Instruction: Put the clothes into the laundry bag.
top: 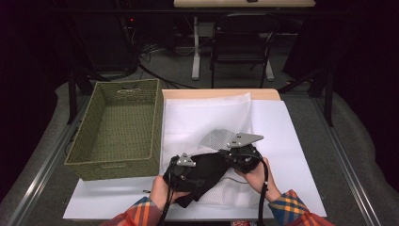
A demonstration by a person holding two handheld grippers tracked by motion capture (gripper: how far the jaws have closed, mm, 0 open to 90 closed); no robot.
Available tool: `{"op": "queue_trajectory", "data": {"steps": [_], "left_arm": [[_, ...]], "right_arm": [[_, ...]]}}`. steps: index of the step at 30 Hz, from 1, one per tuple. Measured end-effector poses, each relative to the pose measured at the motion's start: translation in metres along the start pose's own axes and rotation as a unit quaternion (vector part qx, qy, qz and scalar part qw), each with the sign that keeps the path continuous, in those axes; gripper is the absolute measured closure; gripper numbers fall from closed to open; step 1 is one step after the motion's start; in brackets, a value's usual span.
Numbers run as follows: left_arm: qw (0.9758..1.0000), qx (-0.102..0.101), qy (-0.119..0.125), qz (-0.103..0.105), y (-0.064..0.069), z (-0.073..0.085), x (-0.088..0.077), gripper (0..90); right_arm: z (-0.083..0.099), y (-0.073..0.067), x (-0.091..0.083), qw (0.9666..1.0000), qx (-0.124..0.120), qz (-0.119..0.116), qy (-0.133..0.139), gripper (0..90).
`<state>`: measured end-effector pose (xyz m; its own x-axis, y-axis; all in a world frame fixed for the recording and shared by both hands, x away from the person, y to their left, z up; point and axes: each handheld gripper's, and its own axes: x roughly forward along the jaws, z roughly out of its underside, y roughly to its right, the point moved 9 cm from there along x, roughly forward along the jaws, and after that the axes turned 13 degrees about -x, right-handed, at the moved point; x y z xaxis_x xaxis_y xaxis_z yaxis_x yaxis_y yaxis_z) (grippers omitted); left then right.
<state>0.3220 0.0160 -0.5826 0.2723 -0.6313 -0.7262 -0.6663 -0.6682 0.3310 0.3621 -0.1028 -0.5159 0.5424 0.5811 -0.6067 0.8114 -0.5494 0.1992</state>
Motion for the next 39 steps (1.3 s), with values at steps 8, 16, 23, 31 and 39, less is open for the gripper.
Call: {"op": "queue_trajectory", "data": {"steps": [8, 16, 23, 31, 39], "left_arm": [[0.9999, -0.001, 0.014, -0.008, -0.001, -0.007, 0.006, 55.7], [0.9999, 0.003, -0.016, -0.002, -0.007, 0.000, 0.010, 38.3], [0.9997, 0.012, -0.022, -0.002, -0.007, 0.006, 0.000, 19.2], [0.9988, 0.026, -0.036, -0.021, -0.005, 0.022, -0.017, 15.4], [0.9976, 0.032, -0.057, -0.023, -0.006, 0.031, -0.011, 26.7]], "right_arm": [[-0.001, -0.001, 0.000, 1.0000, -0.002, -0.003, 0.003, 88.7], [0.002, -0.002, 0.001, 1.0000, -0.002, -0.006, -0.002, 88.6], [0.002, -0.002, -0.001, 1.0000, -0.003, -0.004, 0.000, 88.6], [0.002, -0.001, -0.002, 1.0000, 0.002, -0.004, 0.001, 88.6], [0.003, -0.001, -0.002, 1.0000, 0.003, -0.003, 0.001, 88.6]]}}
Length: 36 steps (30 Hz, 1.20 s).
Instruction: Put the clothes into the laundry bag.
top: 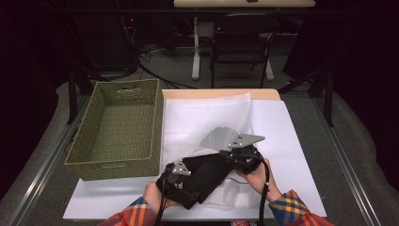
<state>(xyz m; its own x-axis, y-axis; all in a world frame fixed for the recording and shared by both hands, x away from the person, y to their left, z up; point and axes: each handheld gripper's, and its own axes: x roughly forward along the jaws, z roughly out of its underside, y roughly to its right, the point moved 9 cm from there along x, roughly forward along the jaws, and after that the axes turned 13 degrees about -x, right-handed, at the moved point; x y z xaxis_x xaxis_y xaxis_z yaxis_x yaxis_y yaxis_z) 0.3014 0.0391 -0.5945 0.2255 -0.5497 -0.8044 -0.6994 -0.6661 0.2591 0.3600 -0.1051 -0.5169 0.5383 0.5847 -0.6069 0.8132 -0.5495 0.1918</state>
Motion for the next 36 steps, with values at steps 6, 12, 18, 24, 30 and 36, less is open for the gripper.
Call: {"op": "queue_trajectory", "data": {"steps": [6, 12, 18, 24, 30, 36], "left_arm": [[0.9998, -0.008, 0.008, 0.019, 0.003, 0.000, 0.007, 45.2], [0.9988, -0.019, 0.021, 0.039, 0.007, -0.002, 0.007, 66.1], [0.9986, -0.010, 0.032, 0.042, 0.013, -0.008, 0.005, 75.1], [0.9985, 0.000, 0.028, 0.047, 0.017, -0.013, 0.002, 76.3], [0.9975, -0.013, 0.045, 0.053, 0.016, -0.023, -0.002, 76.7], [0.9963, -0.025, 0.056, 0.061, 0.015, -0.033, 0.002, 76.6]], "right_arm": [[0.000, 0.000, 0.000, 1.0000, 0.000, -0.001, 0.000, 88.6], [0.000, 0.000, 0.001, 1.0000, 0.000, -0.001, -0.001, 88.6], [0.000, 0.000, 0.001, 1.0000, 0.001, -0.002, -0.001, 88.6], [0.000, -0.001, 0.001, 1.0000, 0.001, -0.002, 0.000, 88.6], [0.000, -0.001, 0.001, 1.0000, 0.001, -0.002, 0.000, 88.6], [0.000, -0.003, 0.003, 1.0000, -0.001, -0.003, -0.002, 88.6]]}}
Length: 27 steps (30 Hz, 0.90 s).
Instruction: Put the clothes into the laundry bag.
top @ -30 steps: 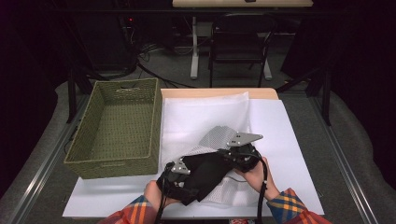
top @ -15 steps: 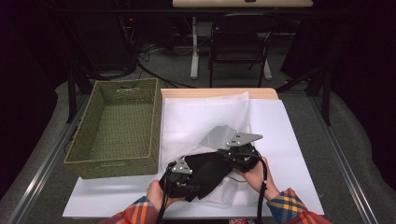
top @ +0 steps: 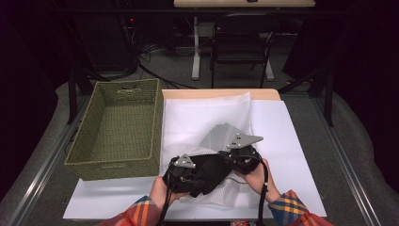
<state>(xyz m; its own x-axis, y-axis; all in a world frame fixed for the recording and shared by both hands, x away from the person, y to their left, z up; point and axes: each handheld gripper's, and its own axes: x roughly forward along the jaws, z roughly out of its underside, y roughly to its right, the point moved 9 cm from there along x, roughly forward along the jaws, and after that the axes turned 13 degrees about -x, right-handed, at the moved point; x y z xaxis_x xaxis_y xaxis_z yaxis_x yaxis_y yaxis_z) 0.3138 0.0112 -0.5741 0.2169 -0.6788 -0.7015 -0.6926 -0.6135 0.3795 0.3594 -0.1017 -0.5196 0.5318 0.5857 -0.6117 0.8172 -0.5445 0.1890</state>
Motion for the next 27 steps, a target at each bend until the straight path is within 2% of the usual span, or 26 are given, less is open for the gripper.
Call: {"op": "queue_trajectory", "data": {"steps": [1, 2, 9, 22, 23, 24, 25, 26, 27], "left_arm": [[1.0000, -0.004, 0.005, -0.007, -0.001, -0.002, 0.001, 76.6], [1.0000, -0.002, 0.004, -0.001, 0.000, -0.003, 0.002, 76.6], [0.9999, -0.002, 0.009, 0.005, 0.002, -0.012, 0.007, 76.5], [0.9998, 0.006, 0.018, -0.011, -0.001, -0.022, 0.016, 76.1], [0.9996, 0.005, 0.020, -0.019, -0.001, -0.023, 0.017, 76.1], [0.9997, 0.008, 0.017, -0.013, -0.001, -0.024, 0.018, 76.1], [0.9997, 0.002, 0.021, -0.015, 0.000, -0.024, 0.020, 76.2], [0.9996, 0.010, 0.019, -0.018, 0.000, -0.025, 0.021, 76.1], [0.9995, 0.008, 0.022, -0.019, 0.000, -0.026, 0.022, 76.2]], "right_arm": [[0.000, 0.000, 0.000, 1.0000, -0.001, -0.001, 0.000, 88.6], [0.000, 0.000, 0.000, 1.0000, -0.001, -0.001, 0.001, 88.6], [-0.003, -0.003, -0.001, 1.0000, -0.004, -0.004, 0.004, 88.6], [-0.002, -0.002, -0.002, 1.0000, 0.001, 0.000, 0.003, 88.6], [-0.002, -0.002, -0.002, 1.0000, 0.003, -0.001, 0.003, 88.6], [-0.002, -0.001, -0.002, 1.0000, 0.002, -0.001, 0.004, 88.6], [-0.002, -0.001, -0.002, 1.0000, 0.003, -0.002, 0.004, 88.6], [-0.003, -0.001, -0.003, 1.0000, 0.002, -0.002, 0.005, 88.6], [-0.003, -0.001, -0.003, 1.0000, 0.004, -0.001, 0.007, 88.6]]}}
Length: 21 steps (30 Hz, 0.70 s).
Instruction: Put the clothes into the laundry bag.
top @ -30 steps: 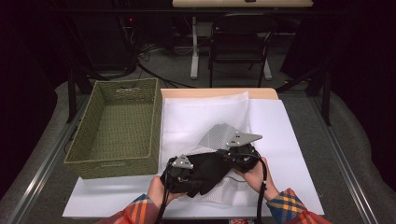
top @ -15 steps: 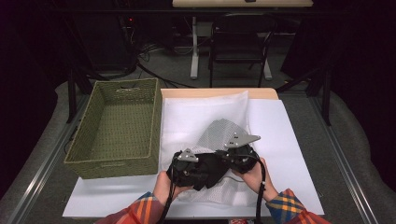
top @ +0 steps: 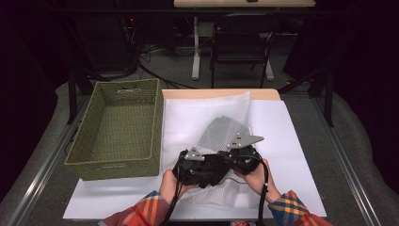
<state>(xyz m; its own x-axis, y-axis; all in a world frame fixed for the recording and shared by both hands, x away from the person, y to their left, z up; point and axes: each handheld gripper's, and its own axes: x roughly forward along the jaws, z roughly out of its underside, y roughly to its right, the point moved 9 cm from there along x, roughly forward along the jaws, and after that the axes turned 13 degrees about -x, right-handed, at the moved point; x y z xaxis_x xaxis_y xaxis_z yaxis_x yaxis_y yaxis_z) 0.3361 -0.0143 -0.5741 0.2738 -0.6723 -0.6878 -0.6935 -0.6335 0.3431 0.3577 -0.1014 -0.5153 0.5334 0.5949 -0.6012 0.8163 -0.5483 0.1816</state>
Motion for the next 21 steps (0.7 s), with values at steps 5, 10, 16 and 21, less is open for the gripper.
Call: {"op": "queue_trajectory", "data": {"steps": [5, 10, 16, 21], "left_arm": [[0.9999, 0.002, 0.005, -0.009, -0.003, -0.004, 0.006, 76.1], [0.9996, -0.008, 0.019, -0.017, -0.008, -0.009, 0.013, 75.7], [0.9998, -0.016, 0.000, -0.015, -0.016, -0.003, 0.023, 71.1], [0.9994, -0.022, -0.004, -0.026, -0.018, -0.001, 0.022, 49.7]], "right_arm": [[-0.001, 0.003, -0.003, 1.0000, 0.003, 0.002, 0.005, 88.6], [-0.002, 0.003, -0.004, 1.0000, 0.004, 0.003, 0.007, 88.6], [0.001, 0.004, -0.003, 1.0000, 0.005, 0.001, 0.001, 88.6], [0.003, 0.005, -0.003, 1.0000, 0.005, 0.002, 0.000, 88.6]]}}
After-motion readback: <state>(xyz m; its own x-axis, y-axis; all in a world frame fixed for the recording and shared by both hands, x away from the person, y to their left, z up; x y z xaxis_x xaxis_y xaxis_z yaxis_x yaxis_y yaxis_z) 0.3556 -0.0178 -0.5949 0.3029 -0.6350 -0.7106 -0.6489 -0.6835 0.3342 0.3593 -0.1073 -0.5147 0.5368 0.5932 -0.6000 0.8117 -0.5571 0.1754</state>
